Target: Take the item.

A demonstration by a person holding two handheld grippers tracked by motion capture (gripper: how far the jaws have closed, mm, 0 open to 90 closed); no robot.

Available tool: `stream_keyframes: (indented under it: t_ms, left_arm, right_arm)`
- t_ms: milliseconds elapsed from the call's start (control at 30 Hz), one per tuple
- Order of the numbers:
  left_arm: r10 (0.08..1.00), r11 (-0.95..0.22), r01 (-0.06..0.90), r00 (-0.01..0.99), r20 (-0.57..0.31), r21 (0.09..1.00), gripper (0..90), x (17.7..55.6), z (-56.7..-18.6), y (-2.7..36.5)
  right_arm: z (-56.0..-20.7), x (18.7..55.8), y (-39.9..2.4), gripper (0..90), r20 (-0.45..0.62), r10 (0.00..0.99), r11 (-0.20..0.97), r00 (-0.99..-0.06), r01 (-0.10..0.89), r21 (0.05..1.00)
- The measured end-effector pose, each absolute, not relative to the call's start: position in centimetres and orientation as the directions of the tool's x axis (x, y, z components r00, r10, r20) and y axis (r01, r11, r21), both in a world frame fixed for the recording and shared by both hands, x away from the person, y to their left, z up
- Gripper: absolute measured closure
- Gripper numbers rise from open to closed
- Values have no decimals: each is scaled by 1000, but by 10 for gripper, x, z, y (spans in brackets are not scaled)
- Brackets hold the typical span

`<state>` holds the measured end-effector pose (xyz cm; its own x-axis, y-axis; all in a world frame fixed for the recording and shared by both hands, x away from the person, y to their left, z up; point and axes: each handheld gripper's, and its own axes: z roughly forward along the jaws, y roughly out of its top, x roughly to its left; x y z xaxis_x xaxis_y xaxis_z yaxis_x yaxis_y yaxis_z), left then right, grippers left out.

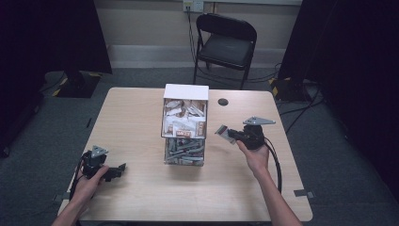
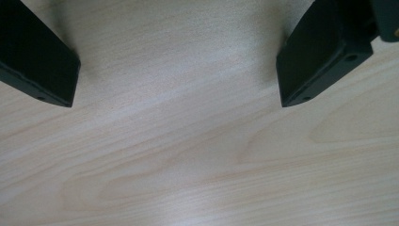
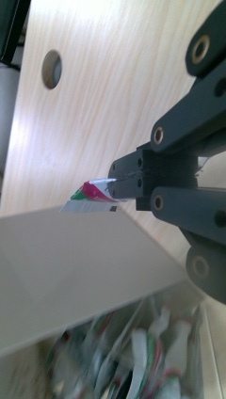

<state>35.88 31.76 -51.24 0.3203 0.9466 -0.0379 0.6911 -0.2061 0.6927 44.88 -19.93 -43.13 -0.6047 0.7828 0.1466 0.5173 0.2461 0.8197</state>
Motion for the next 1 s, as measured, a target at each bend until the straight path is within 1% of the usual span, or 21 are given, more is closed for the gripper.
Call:
stream_keyframes:
  t_ms: [333, 467, 700, 1000]
  left_arm:
    - [947, -207, 691, 320, -37, 693, 0, 359, -512, 318]
    - [947, -206, 691, 320, -38, 693, 0, 359, -512, 318]
    - [946, -207, 691, 321, -37, 692, 0, 359, -512, 318]
    - [946, -207, 691, 321, -37, 692, 0, 359, -512, 318]
  right_arm:
    - [-445, 456, -197, 900, 124, 794, 282, -595, 542, 792]
    - [-450, 457, -197, 900, 128, 799, 279, -588, 550, 787]
    - [-463, 454, -194, 899, 88, 817, 294, -570, 543, 787]
    - [-474, 445, -189, 896, 115, 797, 298, -593, 551, 780]
